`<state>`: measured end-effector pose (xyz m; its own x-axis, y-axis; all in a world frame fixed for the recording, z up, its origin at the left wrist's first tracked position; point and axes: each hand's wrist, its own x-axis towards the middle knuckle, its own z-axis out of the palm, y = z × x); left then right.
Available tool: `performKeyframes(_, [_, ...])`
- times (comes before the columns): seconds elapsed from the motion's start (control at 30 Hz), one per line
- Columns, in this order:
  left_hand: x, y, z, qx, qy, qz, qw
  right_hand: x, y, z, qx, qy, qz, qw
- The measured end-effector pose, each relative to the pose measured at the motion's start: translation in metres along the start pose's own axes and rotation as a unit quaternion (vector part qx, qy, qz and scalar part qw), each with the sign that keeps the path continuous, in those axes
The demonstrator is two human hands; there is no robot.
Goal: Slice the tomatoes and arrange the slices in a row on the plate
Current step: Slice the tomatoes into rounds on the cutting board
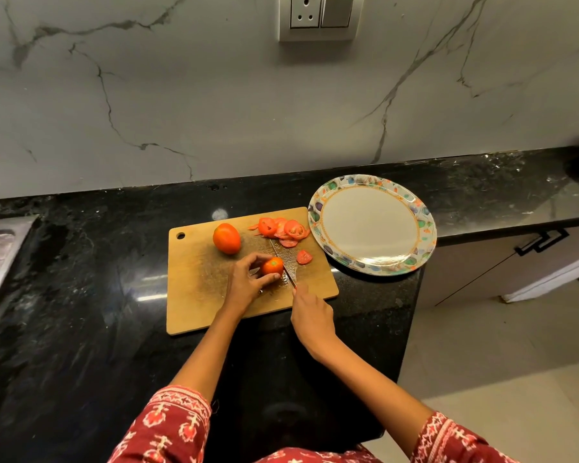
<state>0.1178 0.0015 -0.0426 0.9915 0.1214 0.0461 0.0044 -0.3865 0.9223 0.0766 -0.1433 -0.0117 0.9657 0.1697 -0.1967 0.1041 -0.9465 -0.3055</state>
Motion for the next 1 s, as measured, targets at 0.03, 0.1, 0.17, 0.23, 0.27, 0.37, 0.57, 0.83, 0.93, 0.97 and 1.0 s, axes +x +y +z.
performKeyframes(0.03, [0.0,0.0,0.0,0.002,0.005,0.003,1.0,0.001,0.0,0.001,0.002,-0.001,0.002,1.0])
performKeyframes(0.1, [-0.001,0.002,0.0,0.001,0.005,0.005,1.0,0.007,-0.003,0.001,-0.006,0.0,0.0,1.0])
performKeyframes(0.17, [-0.002,0.005,0.0,-0.01,0.005,0.0,1.0,0.012,-0.007,-0.001,-0.021,0.002,-0.009,1.0])
performKeyframes(0.23, [-0.001,0.006,-0.001,-0.013,0.002,-0.002,1.0,0.012,-0.006,0.001,-0.021,-0.002,-0.012,1.0])
performKeyframes(0.27, [-0.001,0.006,-0.001,-0.014,-0.001,-0.003,1.0,0.009,-0.003,0.002,-0.019,-0.003,-0.01,1.0])
performKeyframes(0.37, [0.0,0.004,-0.001,-0.015,-0.001,-0.007,1.0,0.002,0.004,0.007,-0.014,0.001,-0.005,1.0])
performKeyframes(0.57, [0.0,0.003,-0.001,-0.007,-0.006,-0.003,1.0,0.011,-0.004,0.003,-0.017,-0.003,-0.007,1.0])
performKeyframes(0.83, [0.0,0.003,0.0,-0.01,-0.007,-0.02,1.0,0.005,0.0,0.004,-0.011,-0.023,0.008,1.0])
performKeyframes(0.93, [0.0,0.005,-0.001,0.006,-0.006,-0.012,1.0,0.009,-0.006,0.004,0.004,-0.035,0.012,0.999])
performKeyframes(0.97, [0.0,0.005,-0.002,0.013,-0.001,-0.012,1.0,0.006,-0.004,0.005,0.005,-0.039,0.013,0.999])
performKeyframes(1.0, [0.0,0.005,-0.002,0.015,0.003,-0.012,1.0,0.003,-0.001,0.006,0.002,-0.042,0.014,0.999])
